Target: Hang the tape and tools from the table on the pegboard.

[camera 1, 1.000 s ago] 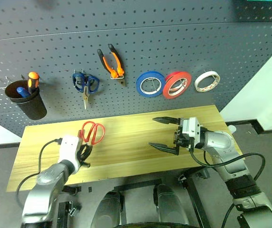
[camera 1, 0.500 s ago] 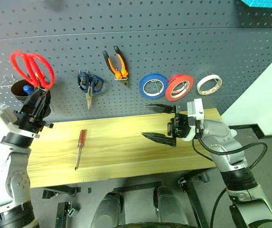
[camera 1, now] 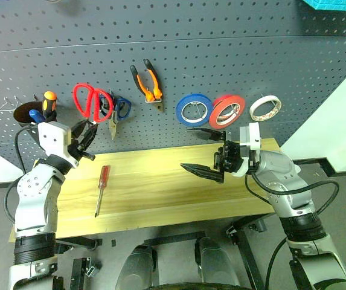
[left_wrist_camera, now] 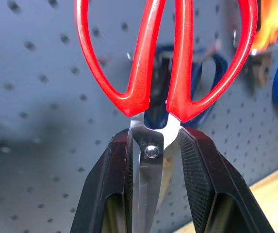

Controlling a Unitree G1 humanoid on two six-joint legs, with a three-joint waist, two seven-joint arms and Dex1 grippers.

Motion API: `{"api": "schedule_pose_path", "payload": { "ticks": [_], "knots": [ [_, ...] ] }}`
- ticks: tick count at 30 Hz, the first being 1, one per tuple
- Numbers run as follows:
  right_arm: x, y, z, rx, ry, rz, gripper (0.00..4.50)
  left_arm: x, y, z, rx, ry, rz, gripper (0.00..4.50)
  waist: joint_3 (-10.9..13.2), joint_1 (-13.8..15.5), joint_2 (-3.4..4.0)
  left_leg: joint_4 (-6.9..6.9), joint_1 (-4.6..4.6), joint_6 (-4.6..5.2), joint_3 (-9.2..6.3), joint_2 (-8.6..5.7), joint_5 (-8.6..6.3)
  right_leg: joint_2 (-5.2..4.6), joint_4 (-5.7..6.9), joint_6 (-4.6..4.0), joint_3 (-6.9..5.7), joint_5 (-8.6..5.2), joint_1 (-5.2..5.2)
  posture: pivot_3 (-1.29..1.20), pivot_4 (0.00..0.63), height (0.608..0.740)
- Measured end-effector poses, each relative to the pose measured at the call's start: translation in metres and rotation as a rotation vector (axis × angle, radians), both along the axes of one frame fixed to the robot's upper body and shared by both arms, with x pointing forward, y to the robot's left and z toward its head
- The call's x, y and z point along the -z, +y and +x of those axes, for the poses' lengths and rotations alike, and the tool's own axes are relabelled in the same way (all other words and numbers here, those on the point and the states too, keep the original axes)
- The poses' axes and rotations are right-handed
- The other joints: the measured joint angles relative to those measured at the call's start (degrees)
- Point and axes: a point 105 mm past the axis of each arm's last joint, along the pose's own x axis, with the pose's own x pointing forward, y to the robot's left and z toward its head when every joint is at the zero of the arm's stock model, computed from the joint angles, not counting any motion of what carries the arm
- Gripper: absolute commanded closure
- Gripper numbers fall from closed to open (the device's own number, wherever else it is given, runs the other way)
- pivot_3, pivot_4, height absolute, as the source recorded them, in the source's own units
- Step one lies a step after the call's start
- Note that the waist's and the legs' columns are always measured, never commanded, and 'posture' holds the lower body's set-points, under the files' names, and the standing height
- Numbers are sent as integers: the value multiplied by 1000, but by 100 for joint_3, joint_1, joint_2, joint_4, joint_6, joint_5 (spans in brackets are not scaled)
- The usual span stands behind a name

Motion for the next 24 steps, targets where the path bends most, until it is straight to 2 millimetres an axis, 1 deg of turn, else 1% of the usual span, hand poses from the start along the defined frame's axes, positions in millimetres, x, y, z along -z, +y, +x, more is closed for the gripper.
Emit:
{"api": "schedule_pose_path", "payload": {
  "ticks": [2, 4, 6, 11, 13, 15, 18, 19, 20, 22, 24],
  "knots": [
    [0, 0, 1, 7, -6, -4, 0, 10, 4, 4, -13, 38, 15, 3460, -7, -5, 0, 0, 0, 0, 0, 0, 0, 0, 0, 2, 0, 1, 0, -37, 71, 740],
    [-1, -2, 1, 13, -10, -2, 0, 17, 6, 7, -21, 64, 13, 2719, -9, -4, -1, 0, -1, 0, 0, 0, 0, 0, 0, 3, 0, 1, 0, -36, 71, 740],
    [-1, -2, 1, 15, -14, -4, 0, 21, 5, 9, -15, 72, 13, 2153, -11, -1, -2, 1, -1, 0, 0, 0, 0, 0, 0, 5, 0, 3, 0, -35, 72, 740],
    [1, -2, 0, 5, -12, -14, 0, 20, 4, 9, 0, 46, 18, 443, -18, 1, -2, 1, 0, 0, 0, 0, 0, 0, 0, 7, 0, 5, 0, -36, 76, 740],
    [6, -3, -5, -17, 16, -28, 0, 23, 2, 0, 37, 43, -23, 443, -22, -18, -1, 0, 0, 0, 1, 0, 0, 0, -1, 7, 2, 4, 0, -37, 77, 740],
    [13, -6, -12, -46, 52, -58, 0, 35, 0, -19, 83, 87, -60, 443, -22, -63, -1, -3, -2, 2, 2, 1, -1, -1, -3, 8, 3, 3, -2, -36, 83, 740],
    [25, -11, -17, -58, 94, -98, 0, 74, 10, -51, 68, 275, -77, 443, -21, -144, -1, -6, 0, 7, 2, 3, -4, 0, -4, 9, 3, 1, -2, -20, 101, 740],
    [27, -12, -18, -57, 99, -102, 0, 85, 15, -57, 39, 334, -80, 443, -21, -143, -1, -5, 2, 7, 2, 3, -4, 0, 1, 10, 2, 1, -2, -16, 103, 740],
    [28, -11, -18, -57, 101, -104, 0, 99, 24, -63, -21, 414, -80, 53, -20, -138, 0, -3, 4, 8, 2, 3, -4, 0, 7, 20, 2, -7, -2, -13, 105, 740],
    [28, -11, -18, -57, 100, -103, 0, 116, 37, -67, -138, 523, -110, 13, -21, -112, -2, 11, 6, 9, -7, 3, -3, 1, 15, 8, -2, -21, 6, 2, 111, 740],
    [29, -11, -17, -54, 100, -107, 0, 127, 49, -69, -258, 598, -177, 13, -21, -95, -2, 21, 22, 9, -10, 2, -2, 1, 15, 5, -4, -21, 30, 6, 113, 740]
  ]
}}
